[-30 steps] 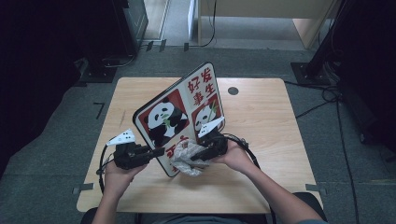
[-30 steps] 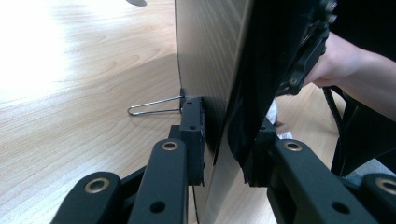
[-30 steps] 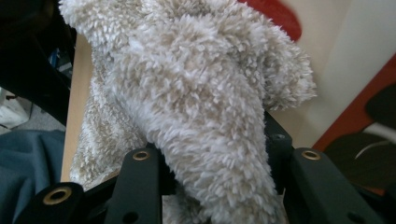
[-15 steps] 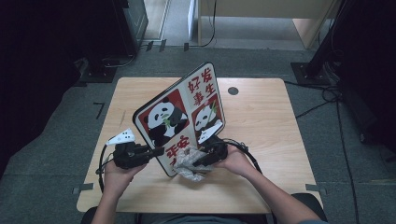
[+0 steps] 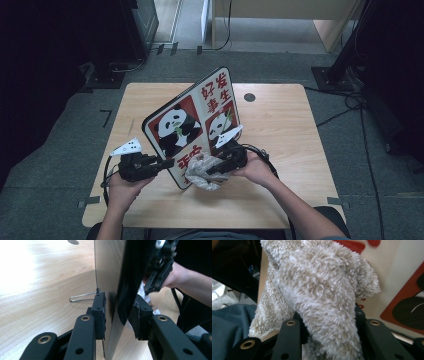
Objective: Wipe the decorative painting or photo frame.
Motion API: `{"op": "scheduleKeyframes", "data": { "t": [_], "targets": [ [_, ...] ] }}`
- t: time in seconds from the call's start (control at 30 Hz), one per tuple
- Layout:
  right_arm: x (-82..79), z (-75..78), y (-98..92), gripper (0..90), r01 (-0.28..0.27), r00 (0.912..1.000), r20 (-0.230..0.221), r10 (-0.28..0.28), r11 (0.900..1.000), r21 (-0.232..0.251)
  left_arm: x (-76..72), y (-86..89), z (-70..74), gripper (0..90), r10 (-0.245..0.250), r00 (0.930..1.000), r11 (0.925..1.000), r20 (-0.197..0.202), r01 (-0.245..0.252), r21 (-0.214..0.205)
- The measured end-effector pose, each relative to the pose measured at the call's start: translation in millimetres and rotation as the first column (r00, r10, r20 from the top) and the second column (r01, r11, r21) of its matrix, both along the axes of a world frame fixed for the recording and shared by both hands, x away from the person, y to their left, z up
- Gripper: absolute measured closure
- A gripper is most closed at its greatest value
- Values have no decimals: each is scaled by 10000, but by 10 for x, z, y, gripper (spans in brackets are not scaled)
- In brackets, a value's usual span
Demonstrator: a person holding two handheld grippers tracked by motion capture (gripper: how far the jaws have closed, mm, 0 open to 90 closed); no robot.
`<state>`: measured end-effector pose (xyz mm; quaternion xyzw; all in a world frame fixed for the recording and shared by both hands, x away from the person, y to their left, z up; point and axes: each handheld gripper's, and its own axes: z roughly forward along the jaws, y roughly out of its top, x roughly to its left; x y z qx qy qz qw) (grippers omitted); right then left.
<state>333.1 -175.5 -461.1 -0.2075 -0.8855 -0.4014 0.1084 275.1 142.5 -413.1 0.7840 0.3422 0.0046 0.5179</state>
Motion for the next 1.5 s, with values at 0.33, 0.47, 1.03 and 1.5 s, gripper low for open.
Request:
{"op": "scheduleKeyframes", "data": {
  "t": [0.33,0.47,1.03,1.5],
  "targets": [
    [11,221,-24,644,167,9999,-42,-166,9998,139,-81,96,13,674,135,9999,9999,-33,-135,10],
    [14,313,-12,644,222,9997,62,-224,9995,237,-104,162,17,674,212,9998,9997,-48,-212,-112],
    [20,831,88,644,352,9971,648,-403,9963,786,-139,349,23,719,471,9989,9986,79,-469,-229],
    [78,1369,304,644,-43,9904,1372,-148,9904,1378,73,334,30,795,498,9986,9982,193,-491,-333]
  ]
}}
